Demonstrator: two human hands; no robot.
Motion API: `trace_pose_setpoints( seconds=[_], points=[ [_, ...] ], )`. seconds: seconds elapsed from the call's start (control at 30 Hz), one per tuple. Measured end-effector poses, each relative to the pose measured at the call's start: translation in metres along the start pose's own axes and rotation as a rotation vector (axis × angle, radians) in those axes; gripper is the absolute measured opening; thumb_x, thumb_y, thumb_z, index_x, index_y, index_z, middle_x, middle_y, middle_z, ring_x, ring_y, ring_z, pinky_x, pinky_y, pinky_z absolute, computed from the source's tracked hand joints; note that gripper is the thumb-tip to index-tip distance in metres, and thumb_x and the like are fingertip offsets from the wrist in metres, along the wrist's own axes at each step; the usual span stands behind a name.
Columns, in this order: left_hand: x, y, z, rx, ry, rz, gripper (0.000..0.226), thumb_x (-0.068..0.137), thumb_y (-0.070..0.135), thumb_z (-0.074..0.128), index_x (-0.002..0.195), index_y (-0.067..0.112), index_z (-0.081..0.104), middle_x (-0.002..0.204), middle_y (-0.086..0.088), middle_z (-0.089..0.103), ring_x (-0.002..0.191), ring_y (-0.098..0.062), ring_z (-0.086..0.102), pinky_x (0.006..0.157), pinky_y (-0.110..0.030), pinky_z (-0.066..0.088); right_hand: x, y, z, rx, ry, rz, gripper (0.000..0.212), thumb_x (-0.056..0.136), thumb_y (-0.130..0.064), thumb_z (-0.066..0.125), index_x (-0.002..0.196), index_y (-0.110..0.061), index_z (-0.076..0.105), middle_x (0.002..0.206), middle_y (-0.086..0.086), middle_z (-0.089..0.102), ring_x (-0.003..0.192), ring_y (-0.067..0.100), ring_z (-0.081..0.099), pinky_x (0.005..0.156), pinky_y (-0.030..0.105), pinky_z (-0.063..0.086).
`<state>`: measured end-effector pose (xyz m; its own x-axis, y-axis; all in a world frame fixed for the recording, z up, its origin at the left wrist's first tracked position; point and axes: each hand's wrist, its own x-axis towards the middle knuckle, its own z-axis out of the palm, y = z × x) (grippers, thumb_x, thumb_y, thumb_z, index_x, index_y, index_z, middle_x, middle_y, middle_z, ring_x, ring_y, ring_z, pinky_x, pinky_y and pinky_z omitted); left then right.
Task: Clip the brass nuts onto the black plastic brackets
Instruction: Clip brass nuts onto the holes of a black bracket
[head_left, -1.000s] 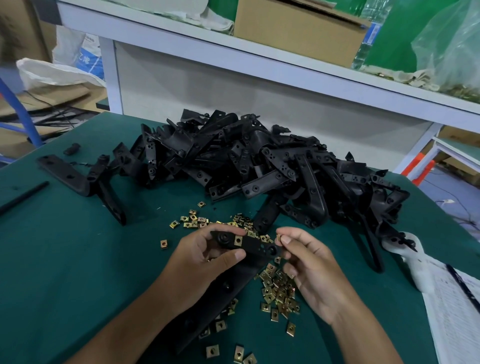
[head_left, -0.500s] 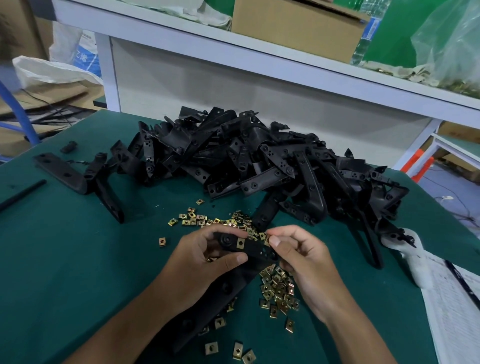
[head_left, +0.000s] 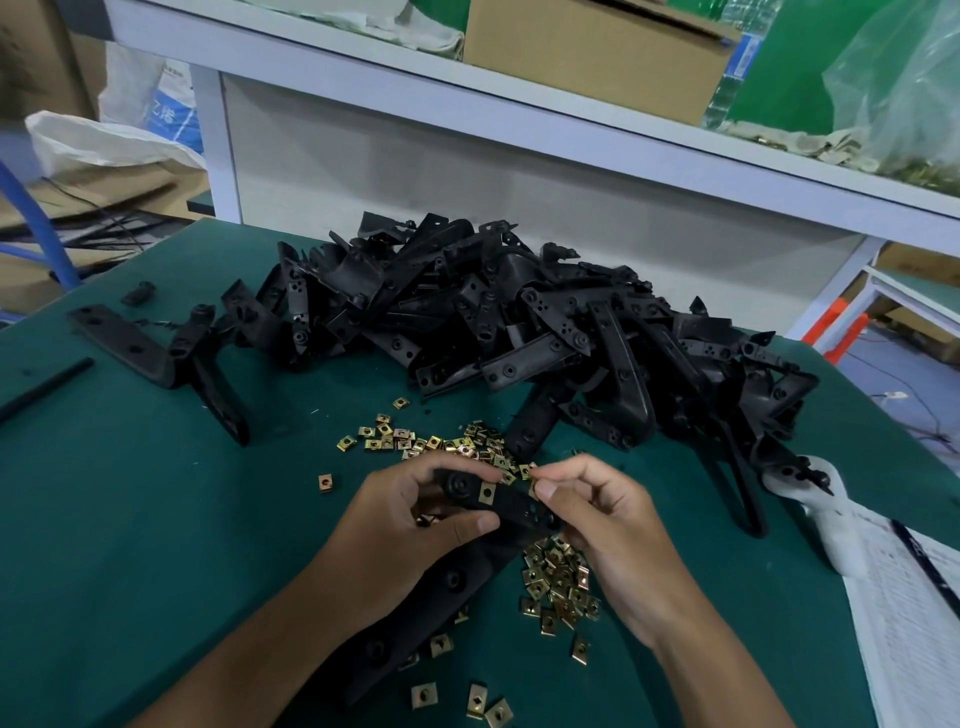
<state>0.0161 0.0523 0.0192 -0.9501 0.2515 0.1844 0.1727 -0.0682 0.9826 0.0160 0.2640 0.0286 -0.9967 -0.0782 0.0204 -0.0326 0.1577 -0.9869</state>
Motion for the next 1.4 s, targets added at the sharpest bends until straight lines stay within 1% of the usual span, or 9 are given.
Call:
trace_pose_setpoints(
  seconds=[0.2,0.33,0.47,0.6,0.67,0.77,0.87,1.23,1.4],
  points=[
    [0.0,-0.001,-0.001,0.033,-0.004,-0.009,0.03,0.081,0.013,0.08,0.1,0.036,0.076,0.096,0.011,0.078,0.09,-0.004,0.073,0.076,-0.01,0.052,0.001,0.003,-0.002,0.05,-0.022,0.022,0.013,0.085,-0.032,0.073,0.091,-0.022,0.076,0.078,0.012,0.054,0.077,0.023,0.046,0.073,0.038,0.038],
    [0.0,-0.001,-0.001,0.016,0.019,-0.005,0.028,0.082,0.008,0.08,0.099,0.029,0.077,0.093,0.008,0.078,0.087,-0.005,0.073,0.074,-0.012,0.052,0.0,0.001,0.001,0.043,-0.005,-0.025,0.029,0.078,-0.047,0.074,0.095,-0.023,0.078,0.076,0.005,0.057,0.074,0.016,0.048,0.067,0.027,0.039],
    [0.0,0.002,-0.001,0.0,0.025,-0.001,0.028,0.082,0.011,0.079,0.098,0.033,0.076,0.084,0.011,0.076,0.076,-0.002,0.07,0.07,-0.012,0.051,-0.002,-0.002,0.001,0.015,0.003,-0.06,0.037,0.08,-0.056,0.069,0.094,-0.023,0.078,0.094,0.031,0.058,0.083,0.021,0.053,0.077,0.035,0.043],
    [0.0,0.002,-0.002,-0.031,0.018,-0.013,0.026,0.076,0.024,0.078,0.098,0.038,0.074,0.085,0.008,0.076,0.073,-0.004,0.068,0.068,-0.014,0.052,-0.003,-0.002,0.001,-0.026,0.027,-0.122,0.033,0.084,-0.052,0.068,0.094,-0.022,0.078,0.102,0.008,0.075,0.098,0.039,0.066,0.095,0.051,0.054],
    [0.001,0.001,-0.002,-0.057,0.008,-0.025,0.025,0.075,0.027,0.078,0.097,0.039,0.075,0.091,0.005,0.077,0.077,-0.008,0.07,0.071,-0.017,0.054,-0.004,-0.002,0.001,-0.069,0.058,-0.172,0.031,0.085,-0.052,0.068,0.093,-0.024,0.078,0.101,0.008,0.075,0.099,0.042,0.064,0.094,0.057,0.053],
    [0.001,-0.001,-0.003,-0.069,-0.009,-0.035,0.026,0.076,0.028,0.078,0.099,0.04,0.075,0.095,0.002,0.078,0.085,-0.02,0.072,0.075,-0.023,0.058,-0.005,-0.005,0.003,-0.132,0.093,-0.244,0.024,0.086,-0.051,0.067,0.09,-0.03,0.078,0.096,0.012,0.072,0.094,0.039,0.063,0.086,0.054,0.052],
    [0.0,-0.001,-0.003,-0.064,-0.02,-0.022,0.027,0.076,0.027,0.079,0.1,0.038,0.075,0.091,0.005,0.077,0.081,-0.014,0.071,0.074,-0.02,0.055,-0.006,-0.006,0.005,-0.151,0.108,-0.283,0.02,0.087,-0.049,0.067,0.089,-0.032,0.078,0.091,0.013,0.07,0.089,0.039,0.061,0.08,0.053,0.051],
    [0.001,-0.001,-0.002,-0.105,0.045,0.009,0.026,0.074,0.028,0.078,0.099,0.035,0.075,0.099,0.001,0.078,0.093,-0.016,0.074,0.082,-0.023,0.057,-0.006,-0.004,0.012,-0.11,0.164,-0.237,0.026,0.082,-0.053,0.067,0.088,-0.03,0.079,0.093,0.015,0.073,0.094,0.039,0.064,0.087,0.054,0.052],
    [0.0,-0.001,-0.002,-0.098,0.052,0.005,0.027,0.073,0.023,0.079,0.098,0.033,0.076,0.09,0.006,0.077,0.085,-0.008,0.073,0.074,-0.015,0.053,-0.007,-0.004,0.01,-0.12,0.08,-0.208,0.025,0.084,-0.051,0.066,0.089,-0.029,0.078,0.096,0.017,0.071,0.097,0.038,0.063,0.089,0.052,0.051]
  ],
)
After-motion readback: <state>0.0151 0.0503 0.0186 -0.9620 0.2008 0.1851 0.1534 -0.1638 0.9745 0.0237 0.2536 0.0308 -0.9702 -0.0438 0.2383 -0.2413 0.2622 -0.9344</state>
